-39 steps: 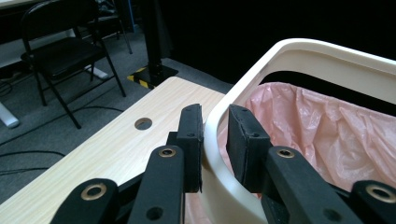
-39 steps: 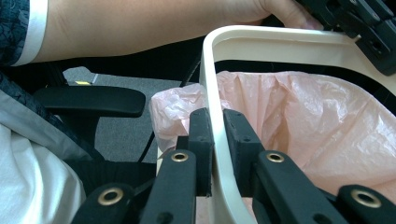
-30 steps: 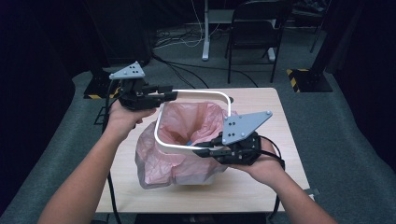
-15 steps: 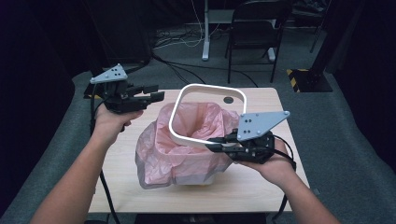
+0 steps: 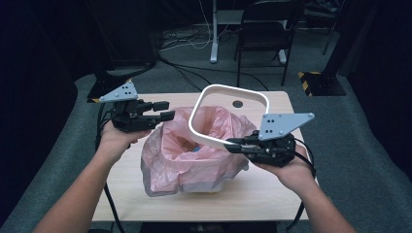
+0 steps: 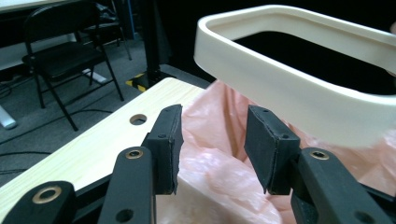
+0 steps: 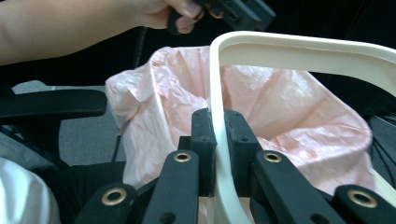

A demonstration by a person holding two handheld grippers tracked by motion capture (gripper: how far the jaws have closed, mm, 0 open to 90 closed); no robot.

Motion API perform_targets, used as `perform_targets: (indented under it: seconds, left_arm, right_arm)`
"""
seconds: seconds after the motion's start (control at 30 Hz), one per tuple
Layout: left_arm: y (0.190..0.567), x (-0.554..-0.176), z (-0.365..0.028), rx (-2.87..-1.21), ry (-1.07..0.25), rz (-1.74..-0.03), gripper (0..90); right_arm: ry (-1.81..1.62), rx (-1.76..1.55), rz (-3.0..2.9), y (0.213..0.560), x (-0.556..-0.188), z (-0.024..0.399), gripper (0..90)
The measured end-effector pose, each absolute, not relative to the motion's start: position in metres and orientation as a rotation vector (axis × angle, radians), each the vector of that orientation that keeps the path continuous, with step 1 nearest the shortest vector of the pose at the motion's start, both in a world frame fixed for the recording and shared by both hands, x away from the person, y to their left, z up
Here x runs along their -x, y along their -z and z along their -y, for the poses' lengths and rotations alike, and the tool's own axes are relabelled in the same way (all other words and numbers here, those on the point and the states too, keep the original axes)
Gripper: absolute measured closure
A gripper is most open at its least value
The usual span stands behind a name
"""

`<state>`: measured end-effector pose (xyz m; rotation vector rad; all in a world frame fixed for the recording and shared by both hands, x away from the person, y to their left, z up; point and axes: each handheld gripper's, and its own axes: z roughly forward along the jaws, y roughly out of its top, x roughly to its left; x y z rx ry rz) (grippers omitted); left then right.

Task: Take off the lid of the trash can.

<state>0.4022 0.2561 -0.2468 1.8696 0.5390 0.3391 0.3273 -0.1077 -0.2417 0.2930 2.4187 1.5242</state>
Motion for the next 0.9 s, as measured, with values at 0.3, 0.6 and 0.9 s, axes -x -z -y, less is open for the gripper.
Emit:
perform_targets:
  seconds: [0.3,0.6,0.9]
  left_arm:
    - [0.254,-0.391,-0.253,-1.89,-0.339,-0.516,55.9]
    - [0.258,-0.388,-0.255,-1.894,-0.337,-0.512,55.8]
    - [0.259,-0.386,-0.259,-1.891,-0.34,-0.52,55.7]
  right_arm:
    - [-1.503,-0.348,-2.372,0.243,-0.33,0.124,83.3]
    - [-1.482,-0.4,-2.33,0.245,-0.333,0.136,83.4]
    - [-1.447,-0.434,-2.297,0.246,-0.335,0.144,83.5]
